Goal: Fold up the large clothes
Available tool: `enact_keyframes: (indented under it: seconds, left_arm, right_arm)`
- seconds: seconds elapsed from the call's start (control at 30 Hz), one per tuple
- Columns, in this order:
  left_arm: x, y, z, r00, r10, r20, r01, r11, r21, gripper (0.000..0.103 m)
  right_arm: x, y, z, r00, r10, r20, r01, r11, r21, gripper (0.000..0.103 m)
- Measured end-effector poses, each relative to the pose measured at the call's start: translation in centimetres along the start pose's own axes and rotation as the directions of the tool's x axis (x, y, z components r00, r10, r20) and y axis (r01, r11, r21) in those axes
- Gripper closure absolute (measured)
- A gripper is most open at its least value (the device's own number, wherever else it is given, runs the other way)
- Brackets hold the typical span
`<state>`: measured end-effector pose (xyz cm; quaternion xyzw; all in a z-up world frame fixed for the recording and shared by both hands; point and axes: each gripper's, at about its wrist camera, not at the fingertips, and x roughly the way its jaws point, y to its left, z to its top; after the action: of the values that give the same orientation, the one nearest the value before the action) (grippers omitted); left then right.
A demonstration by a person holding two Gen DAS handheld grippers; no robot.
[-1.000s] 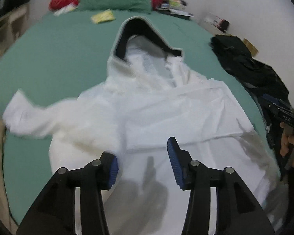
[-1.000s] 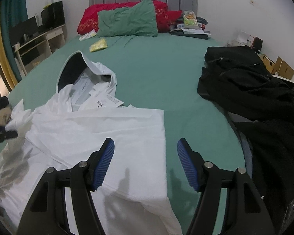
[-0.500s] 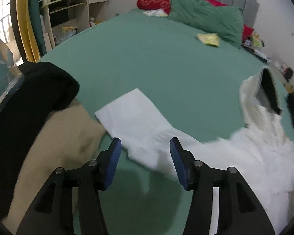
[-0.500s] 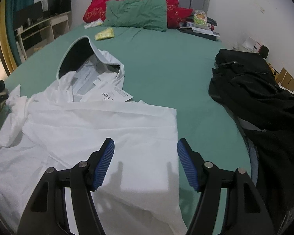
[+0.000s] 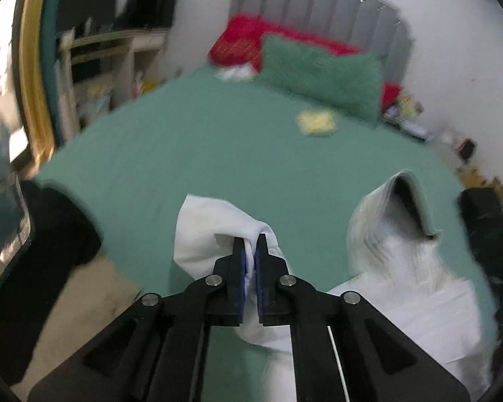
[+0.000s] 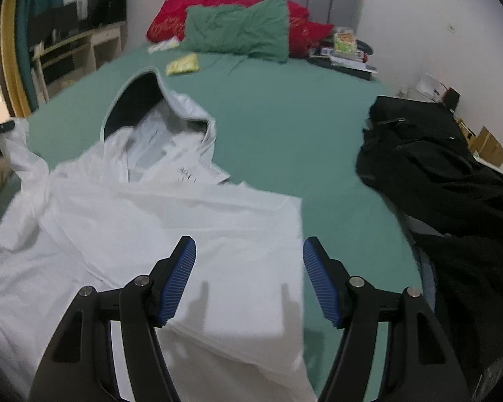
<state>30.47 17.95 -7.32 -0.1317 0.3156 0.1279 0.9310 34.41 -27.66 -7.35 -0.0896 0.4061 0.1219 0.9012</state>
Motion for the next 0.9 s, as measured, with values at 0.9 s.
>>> enact_keyframes:
  seconds: [0.9]
  left_arm:
    - [-5.9,-21.8,-13.7,0.865,-0.248,-0.436,0.411,0.848,0.335,0.06]
  right_arm:
    - [-2.4,-11.1,-3.2,0.993,0.118,-0.009,-0.108,0.939,0.326,0.036]
